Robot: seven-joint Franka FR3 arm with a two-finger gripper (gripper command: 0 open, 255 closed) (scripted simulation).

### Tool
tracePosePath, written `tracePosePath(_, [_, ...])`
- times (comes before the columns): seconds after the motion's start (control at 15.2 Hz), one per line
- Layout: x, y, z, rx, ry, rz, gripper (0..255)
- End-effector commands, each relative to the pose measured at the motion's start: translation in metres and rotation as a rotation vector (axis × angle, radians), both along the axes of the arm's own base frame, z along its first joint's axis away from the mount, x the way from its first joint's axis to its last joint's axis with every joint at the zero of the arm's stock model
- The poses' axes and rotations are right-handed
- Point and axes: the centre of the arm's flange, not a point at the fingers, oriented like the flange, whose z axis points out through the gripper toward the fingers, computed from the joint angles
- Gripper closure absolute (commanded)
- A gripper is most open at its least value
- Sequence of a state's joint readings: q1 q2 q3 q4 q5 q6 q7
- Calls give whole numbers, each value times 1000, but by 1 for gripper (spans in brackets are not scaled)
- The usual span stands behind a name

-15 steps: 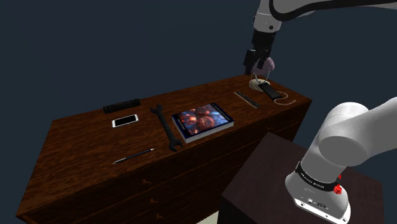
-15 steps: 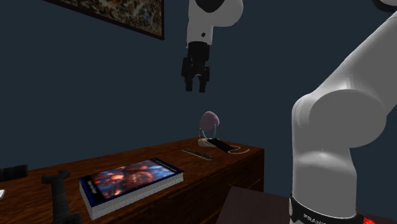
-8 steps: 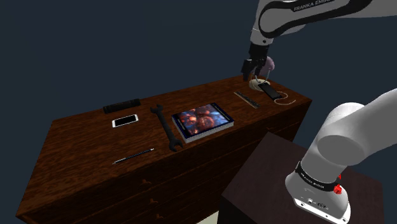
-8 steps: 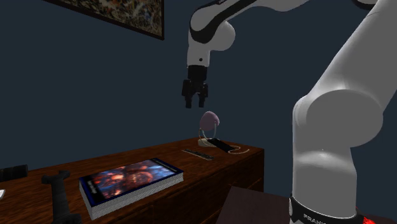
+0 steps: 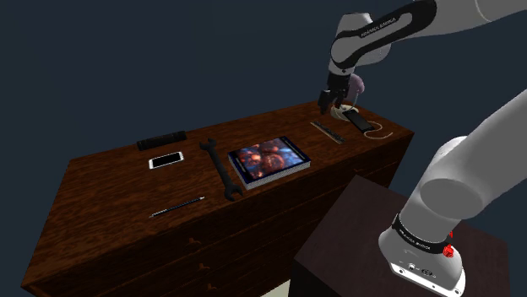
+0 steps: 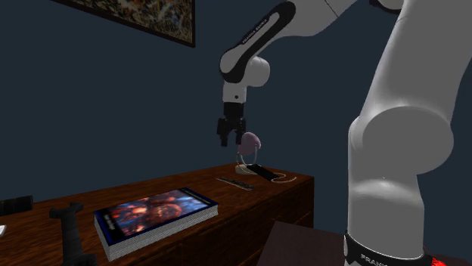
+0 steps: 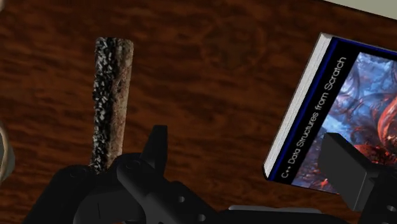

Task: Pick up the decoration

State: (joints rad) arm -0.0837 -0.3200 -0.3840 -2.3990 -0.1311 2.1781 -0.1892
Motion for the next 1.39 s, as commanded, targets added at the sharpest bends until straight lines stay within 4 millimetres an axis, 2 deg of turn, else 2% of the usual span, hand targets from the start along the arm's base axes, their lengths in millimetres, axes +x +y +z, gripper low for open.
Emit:
tracePosePath(0.0, [9, -22, -18, 1, 2, -12, 0])
tracePosePath(1.06, [66, -172, -158, 19, 18, -107, 0])
tracePosePath(1.32, [67, -176, -178, 20, 18, -110, 0])
